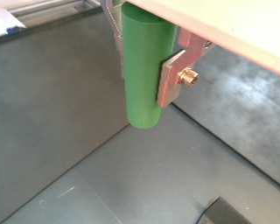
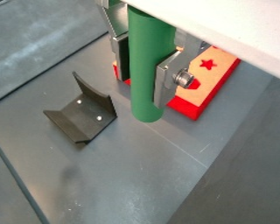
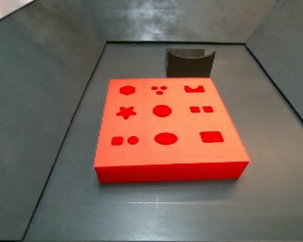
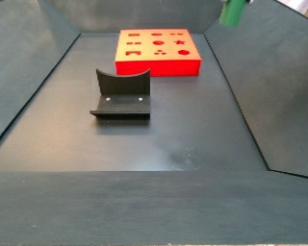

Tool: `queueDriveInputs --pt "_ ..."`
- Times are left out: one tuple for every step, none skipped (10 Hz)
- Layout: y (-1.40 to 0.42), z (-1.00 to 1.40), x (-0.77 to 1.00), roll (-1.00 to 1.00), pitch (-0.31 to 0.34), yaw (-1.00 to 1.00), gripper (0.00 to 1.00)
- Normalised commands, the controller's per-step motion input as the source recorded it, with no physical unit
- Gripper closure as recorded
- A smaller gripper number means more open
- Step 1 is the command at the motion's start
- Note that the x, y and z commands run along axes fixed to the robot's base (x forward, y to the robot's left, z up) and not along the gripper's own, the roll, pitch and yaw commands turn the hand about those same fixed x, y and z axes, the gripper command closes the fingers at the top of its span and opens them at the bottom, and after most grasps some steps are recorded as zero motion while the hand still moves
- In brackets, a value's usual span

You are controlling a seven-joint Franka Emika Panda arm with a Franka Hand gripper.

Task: Pick up the round object. Move up. Move to above the board. Insert the round object.
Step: Move to above the board.

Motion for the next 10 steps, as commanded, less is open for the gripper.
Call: queueDriveInputs --pt "0.00 0.35 0.00 -0.16 0.079 -0.05 1.00" --pt "-1.00 0.32 0.36 -0.25 0.631 -0.07 1.00" --pt "-1.00 0.29 0.37 -0.20 0.609 -0.05 1.00" --pt "-1.00 0.30 0.39 -0.07 0.540 0.01 1.00" --pt "-1.00 0.29 0.40 -0.06 0.416 0.01 1.00" --pt "-1.00 0.29 0.40 -0.03 0.261 0.01 1.00" --pt "-1.00 0.30 0.40 -0.01 0.175 0.02 1.00" --pt "-1.00 0.30 0.41 -0.01 0.116 0.01 1.00" --pt "-1.00 0.30 0.42 0.00 0.108 0.01 1.00" --pt "-1.00 0.30 0.44 0.00 0.119 0.01 1.00"
